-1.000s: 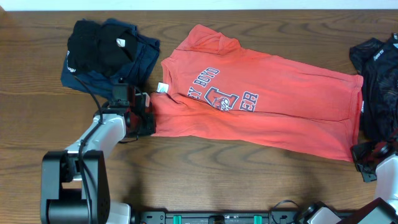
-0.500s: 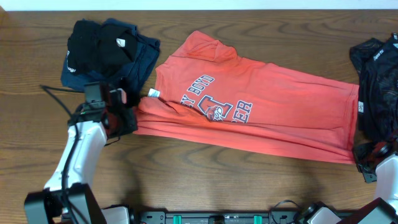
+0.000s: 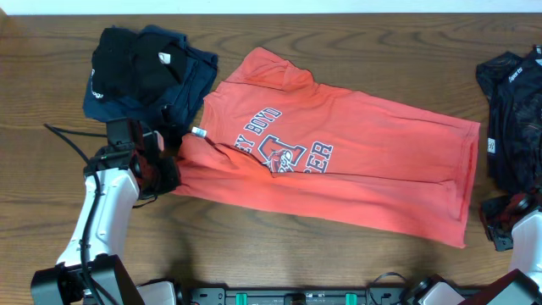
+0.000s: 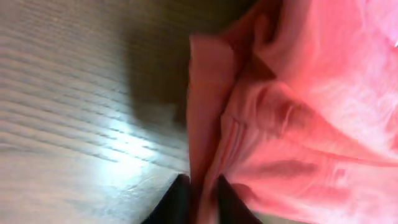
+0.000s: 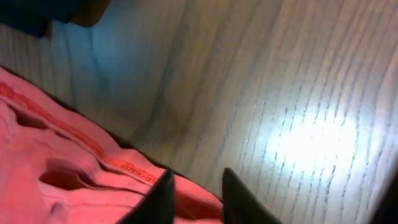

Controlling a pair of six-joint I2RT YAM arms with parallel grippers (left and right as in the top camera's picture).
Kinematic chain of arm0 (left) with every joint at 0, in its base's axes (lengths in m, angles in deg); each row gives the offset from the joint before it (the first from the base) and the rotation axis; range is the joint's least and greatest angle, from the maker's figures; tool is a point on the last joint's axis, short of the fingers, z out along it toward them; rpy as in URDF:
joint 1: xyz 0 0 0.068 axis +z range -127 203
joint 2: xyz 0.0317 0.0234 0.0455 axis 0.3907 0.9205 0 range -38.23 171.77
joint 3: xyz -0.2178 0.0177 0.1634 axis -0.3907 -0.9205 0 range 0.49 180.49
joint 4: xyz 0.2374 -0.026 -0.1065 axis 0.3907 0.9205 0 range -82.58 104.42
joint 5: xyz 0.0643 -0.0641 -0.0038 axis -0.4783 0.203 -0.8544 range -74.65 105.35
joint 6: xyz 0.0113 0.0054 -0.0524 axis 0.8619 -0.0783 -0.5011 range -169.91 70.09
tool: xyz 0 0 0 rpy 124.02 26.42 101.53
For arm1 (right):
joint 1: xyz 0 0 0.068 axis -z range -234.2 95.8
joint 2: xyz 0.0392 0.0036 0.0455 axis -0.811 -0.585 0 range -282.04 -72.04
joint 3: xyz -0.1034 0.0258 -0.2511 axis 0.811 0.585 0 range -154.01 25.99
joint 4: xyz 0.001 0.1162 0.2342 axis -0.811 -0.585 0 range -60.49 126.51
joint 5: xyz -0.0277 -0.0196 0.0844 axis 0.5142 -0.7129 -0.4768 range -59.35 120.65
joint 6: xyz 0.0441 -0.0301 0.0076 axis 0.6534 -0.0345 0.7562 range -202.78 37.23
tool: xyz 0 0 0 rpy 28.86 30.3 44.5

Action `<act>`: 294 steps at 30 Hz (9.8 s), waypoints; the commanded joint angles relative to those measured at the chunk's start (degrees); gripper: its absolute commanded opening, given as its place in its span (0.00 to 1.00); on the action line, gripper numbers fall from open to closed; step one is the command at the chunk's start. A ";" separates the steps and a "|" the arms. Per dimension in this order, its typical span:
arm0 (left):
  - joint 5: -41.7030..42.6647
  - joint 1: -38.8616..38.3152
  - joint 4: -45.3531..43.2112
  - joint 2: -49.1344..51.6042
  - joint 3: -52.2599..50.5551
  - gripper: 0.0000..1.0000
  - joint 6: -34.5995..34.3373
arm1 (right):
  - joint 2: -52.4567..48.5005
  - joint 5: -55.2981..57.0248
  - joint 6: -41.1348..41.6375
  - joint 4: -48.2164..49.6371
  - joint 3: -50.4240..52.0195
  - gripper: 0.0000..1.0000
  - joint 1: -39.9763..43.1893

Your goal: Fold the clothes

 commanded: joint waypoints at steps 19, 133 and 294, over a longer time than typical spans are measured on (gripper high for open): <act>13.29 -2.73 -2.38 -1.46 5.20 0.56 -0.09 | 0.31 -40.28 -19.17 6.71 -7.02 0.36 -1.03; 1.01 -15.91 30.08 32.35 37.73 0.06 5.51 | -6.80 -29.05 -23.21 -14.29 -33.22 0.52 -21.70; -5.55 -21.75 10.80 31.10 26.45 0.36 2.27 | -6.80 -27.34 -23.41 -15.56 -33.22 0.59 -21.70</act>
